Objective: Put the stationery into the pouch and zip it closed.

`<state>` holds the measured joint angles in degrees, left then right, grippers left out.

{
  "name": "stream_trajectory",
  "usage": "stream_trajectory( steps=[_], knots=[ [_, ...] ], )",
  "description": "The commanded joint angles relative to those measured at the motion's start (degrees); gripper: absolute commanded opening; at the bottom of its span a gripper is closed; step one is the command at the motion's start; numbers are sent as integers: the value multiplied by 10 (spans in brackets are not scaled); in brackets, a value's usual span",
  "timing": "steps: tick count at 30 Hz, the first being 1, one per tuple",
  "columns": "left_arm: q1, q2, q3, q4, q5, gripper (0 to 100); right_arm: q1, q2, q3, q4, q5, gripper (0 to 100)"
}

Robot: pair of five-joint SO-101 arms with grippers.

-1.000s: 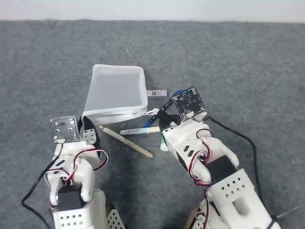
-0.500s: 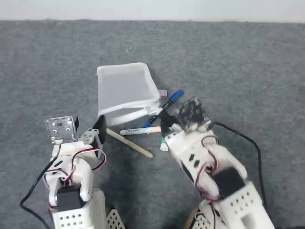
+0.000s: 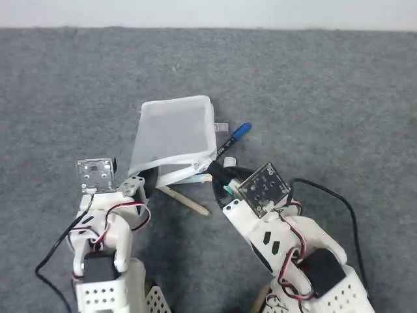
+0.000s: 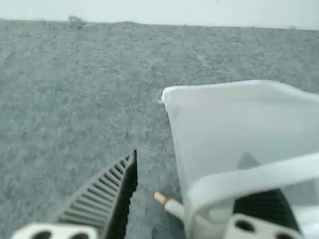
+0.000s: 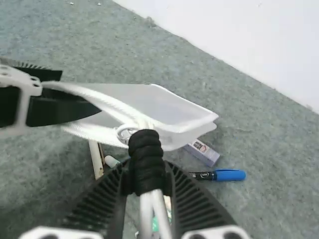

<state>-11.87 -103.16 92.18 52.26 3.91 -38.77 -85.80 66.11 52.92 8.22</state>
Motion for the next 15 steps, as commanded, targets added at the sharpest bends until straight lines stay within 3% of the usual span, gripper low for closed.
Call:
stream_trajectory(
  steps=[1, 7, 10, 15],
  knots=[
    [3, -5, -7, -23, -11, 222, -4, -15, -10, 2, 8, 6],
    [0, -4, -41, 13, -37, 14, -4, -14, -10, -1, 8, 6],
    [0, -4, -52, 37, -48, 10, -3, -9, -10, -10, 6, 27],
    [-15, -5, -53, 34, -48, 10, 0, -8, -9, -10, 3, 168]
  ],
)
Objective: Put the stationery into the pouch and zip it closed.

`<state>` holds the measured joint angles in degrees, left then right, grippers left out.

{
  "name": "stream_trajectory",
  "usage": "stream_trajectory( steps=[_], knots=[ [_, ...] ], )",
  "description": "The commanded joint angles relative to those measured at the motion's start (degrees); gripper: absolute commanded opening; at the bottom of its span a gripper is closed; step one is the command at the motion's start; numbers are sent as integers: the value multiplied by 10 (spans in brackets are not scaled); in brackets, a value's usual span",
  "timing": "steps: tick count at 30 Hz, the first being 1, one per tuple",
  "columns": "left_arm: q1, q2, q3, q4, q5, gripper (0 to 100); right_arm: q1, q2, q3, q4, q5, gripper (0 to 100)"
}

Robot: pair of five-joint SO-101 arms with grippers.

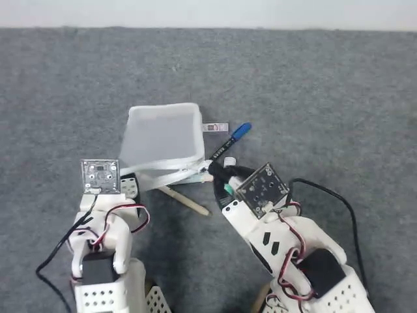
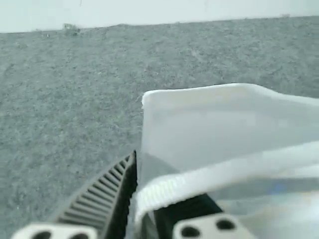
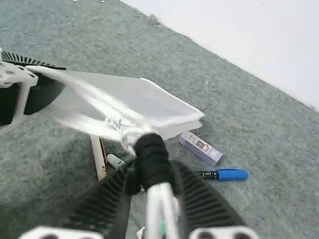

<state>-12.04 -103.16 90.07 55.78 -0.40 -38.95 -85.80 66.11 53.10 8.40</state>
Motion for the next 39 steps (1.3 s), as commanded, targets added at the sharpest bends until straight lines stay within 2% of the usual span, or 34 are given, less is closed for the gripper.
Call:
stream_trajectory(
  steps=[1, 14, 20, 29, 34, 39],
  knots=[
    [-22, -5, -32, -4, -5, 10, 3, -8, -9, -12, 1, 173],
    [-40, -5, -41, -5, 9, 10, 4, -7, -3, -15, 2, 141],
    [-63, -5, -44, -8, 15, 10, 39, 7, -3, -32, 1, 139],
    [-71, -5, -49, -5, 15, 10, 52, 208, -53, -76, -1, 137],
    [-71, -5, -49, -5, 15, 10, 72, 302, -100, -77, -48, 137],
    [-71, -5, -49, -5, 15, 10, 96, 397, -152, -77, -56, 137]
  ],
)
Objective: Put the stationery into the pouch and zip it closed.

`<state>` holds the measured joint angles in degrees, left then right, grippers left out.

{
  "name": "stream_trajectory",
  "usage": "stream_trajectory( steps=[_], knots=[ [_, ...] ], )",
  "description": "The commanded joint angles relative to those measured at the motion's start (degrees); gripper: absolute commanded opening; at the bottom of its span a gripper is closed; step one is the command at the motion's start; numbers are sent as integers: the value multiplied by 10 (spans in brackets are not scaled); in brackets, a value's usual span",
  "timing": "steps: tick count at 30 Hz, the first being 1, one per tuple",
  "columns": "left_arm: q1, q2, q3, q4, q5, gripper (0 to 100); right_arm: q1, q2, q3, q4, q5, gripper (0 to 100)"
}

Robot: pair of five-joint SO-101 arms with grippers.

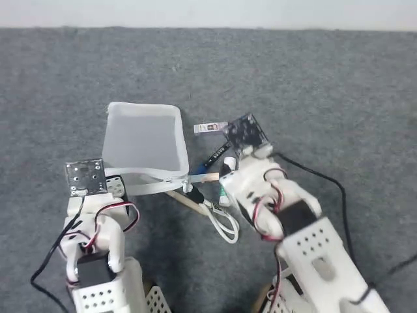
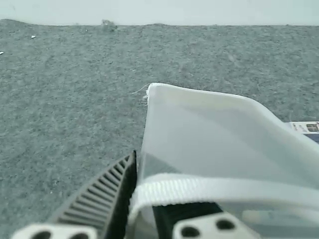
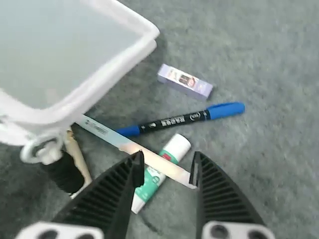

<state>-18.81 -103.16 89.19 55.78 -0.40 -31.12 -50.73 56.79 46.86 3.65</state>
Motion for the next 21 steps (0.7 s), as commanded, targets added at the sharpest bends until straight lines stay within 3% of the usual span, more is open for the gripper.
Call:
stream_trajectory(
  steps=[1, 8, 21],
  knots=[
    [-4, -5, -40, -6, 15, 10, 19, 67, -70, -15, -10, 137],
    [-4, -5, -39, -7, 15, 10, 22, 214, -164, -14, -140, 141],
    [-3, -5, -39, -8, 16, 10, 94, 449, -333, -14, -265, 140]
  ],
)
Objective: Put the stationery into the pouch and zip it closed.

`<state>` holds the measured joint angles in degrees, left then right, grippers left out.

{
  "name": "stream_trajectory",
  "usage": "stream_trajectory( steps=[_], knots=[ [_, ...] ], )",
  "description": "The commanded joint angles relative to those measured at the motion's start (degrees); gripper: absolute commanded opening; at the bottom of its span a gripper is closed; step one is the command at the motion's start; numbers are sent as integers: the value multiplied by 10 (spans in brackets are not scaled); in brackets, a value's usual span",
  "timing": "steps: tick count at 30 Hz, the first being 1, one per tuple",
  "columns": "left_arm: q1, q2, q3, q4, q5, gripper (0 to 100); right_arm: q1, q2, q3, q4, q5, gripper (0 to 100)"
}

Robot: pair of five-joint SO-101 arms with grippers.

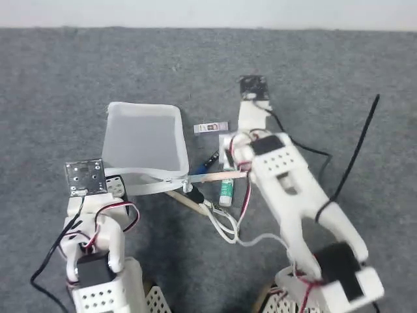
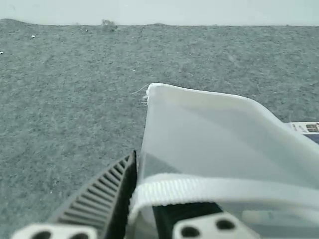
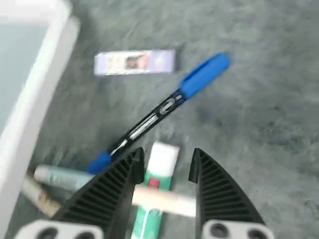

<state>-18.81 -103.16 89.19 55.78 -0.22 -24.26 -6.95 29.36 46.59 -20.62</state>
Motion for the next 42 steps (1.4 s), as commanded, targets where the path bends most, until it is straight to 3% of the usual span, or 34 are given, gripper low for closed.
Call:
stream_trajectory(
  steps=[1, 22, 42],
  knots=[
    [-3, -5, -39, -8, 14, 10, 30, 26, -71, -11, -25, 140],
    [-3, -5, -39, -6, 14, 10, 36, 270, -274, -2, -25, 141],
    [-3, -5, -38, -5, 14, 10, 52, 518, -628, 268, -25, 138]
  ],
)
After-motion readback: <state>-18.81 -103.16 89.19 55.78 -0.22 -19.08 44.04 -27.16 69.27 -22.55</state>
